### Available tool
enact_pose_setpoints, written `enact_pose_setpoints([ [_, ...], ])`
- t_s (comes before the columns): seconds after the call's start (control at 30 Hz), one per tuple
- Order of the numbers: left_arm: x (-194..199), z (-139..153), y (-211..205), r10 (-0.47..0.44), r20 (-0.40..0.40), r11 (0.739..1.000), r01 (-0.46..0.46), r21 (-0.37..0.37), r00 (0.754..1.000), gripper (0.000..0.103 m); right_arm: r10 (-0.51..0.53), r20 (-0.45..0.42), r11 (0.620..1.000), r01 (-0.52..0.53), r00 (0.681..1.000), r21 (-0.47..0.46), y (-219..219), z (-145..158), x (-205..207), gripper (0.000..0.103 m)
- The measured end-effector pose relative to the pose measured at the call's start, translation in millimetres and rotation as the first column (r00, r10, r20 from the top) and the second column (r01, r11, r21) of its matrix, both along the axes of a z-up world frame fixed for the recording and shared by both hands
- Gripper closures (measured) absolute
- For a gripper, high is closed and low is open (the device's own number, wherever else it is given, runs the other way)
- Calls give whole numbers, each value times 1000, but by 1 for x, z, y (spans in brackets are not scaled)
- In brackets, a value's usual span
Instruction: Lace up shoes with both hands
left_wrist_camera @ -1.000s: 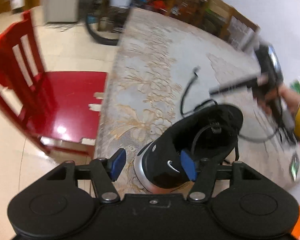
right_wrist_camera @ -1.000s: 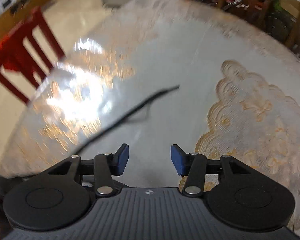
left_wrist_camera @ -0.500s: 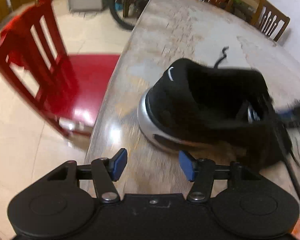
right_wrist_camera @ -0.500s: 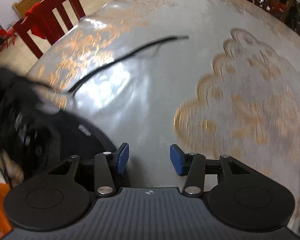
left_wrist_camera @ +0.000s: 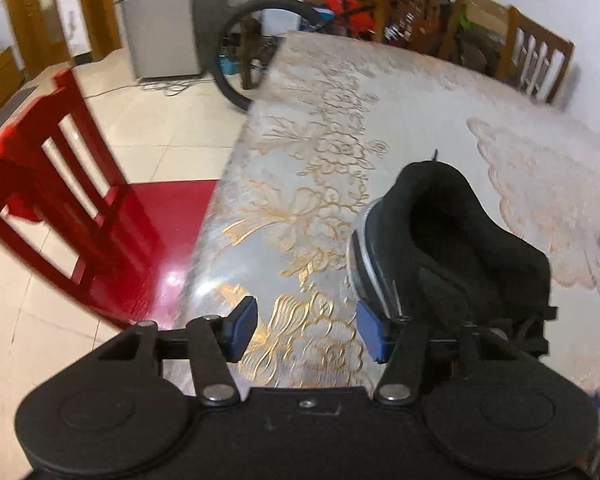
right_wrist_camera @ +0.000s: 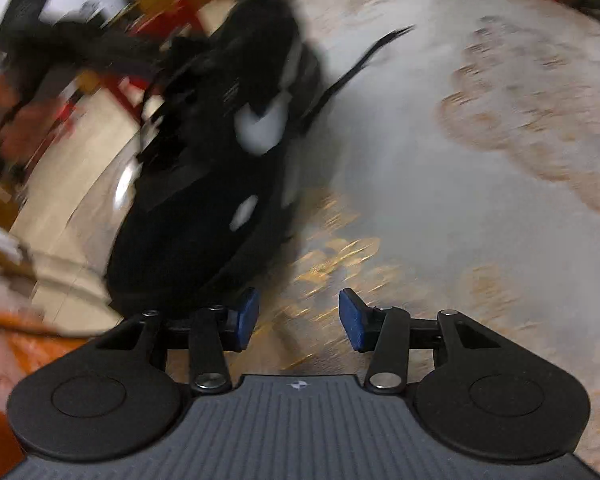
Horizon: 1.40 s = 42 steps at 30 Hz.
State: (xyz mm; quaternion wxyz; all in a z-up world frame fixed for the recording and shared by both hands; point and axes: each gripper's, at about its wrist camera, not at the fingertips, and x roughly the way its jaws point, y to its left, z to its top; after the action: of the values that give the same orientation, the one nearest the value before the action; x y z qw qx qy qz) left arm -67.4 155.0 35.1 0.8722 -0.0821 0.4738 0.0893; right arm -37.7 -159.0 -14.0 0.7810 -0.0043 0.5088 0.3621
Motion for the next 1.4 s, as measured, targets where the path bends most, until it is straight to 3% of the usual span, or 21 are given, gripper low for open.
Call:
enact_pose_setpoints([
  [0.13,-29,7,-7,78,-4,997,-78,-14,997,48,-221,-121,954,240,968,178,-21,7,62,48],
  [0.17,-34,7,-9,98,-6,995,-98,-22,995,48,-226,-73,954,236,971,187,-13,11,82,48],
  [0.2,-38,7,-12,117,-7,993,-117,-33,993,48,-223,-3,961,220,975,166,0,14,101,48],
  [0.3,-50,10,-22,156,-13,986,-156,-62,988,48,-229,94,969,217,969,116,49,14,157,48],
  [0.4,-58,13,-35,172,-23,984,-173,-38,985,48,-248,133,969,242,960,56,101,0,204,47],
  [0.5,-68,20,-42,195,-28,980,-195,-25,980,48,-236,186,966,251,954,-59,137,-15,223,47],
  [0.6,-76,24,-41,229,-29,973,-230,-33,973,46,-172,250,977,198,953,-82,149,-18,220,47],
  [0.63,-77,25,-40,240,-28,970,-241,-34,970,46,-140,272,980,172,952,-97,153,-19,218,52],
  [0.7,-78,26,-40,250,-28,968,-250,-28,968,46,-72,314,985,117,947,-125,158,-22,217,98],
  [0.83,-75,21,-41,230,-30,973,-230,-23,973,46,-30,282,992,64,959,-113,134,-18,220,100],
  [0.93,-74,15,-41,209,-29,977,-210,-46,978,46,12,324,999,5,946,-50,97,9,201,100],
  [1.07,-76,9,-38,185,-19,980,-186,-67,983,46,144,418,986,-168,897,22,48,83,147,100],
  [1.17,-79,6,-34,156,-19,985,-157,-72,988,46,310,485,940,-339,818,-31,33,136,89,99],
  [1.23,-83,3,-32,145,-15,987,-146,-74,989,46,411,474,898,-435,779,-64,27,155,55,99],
  [1.33,-88,0,-28,135,-2,985,-134,-104,991,46,479,376,864,-502,793,-42,33,157,14,99],
  [1.4,-89,-4,-25,118,-6,984,-118,-131,993,46,501,336,855,-516,798,-50,51,136,-3,99],
])
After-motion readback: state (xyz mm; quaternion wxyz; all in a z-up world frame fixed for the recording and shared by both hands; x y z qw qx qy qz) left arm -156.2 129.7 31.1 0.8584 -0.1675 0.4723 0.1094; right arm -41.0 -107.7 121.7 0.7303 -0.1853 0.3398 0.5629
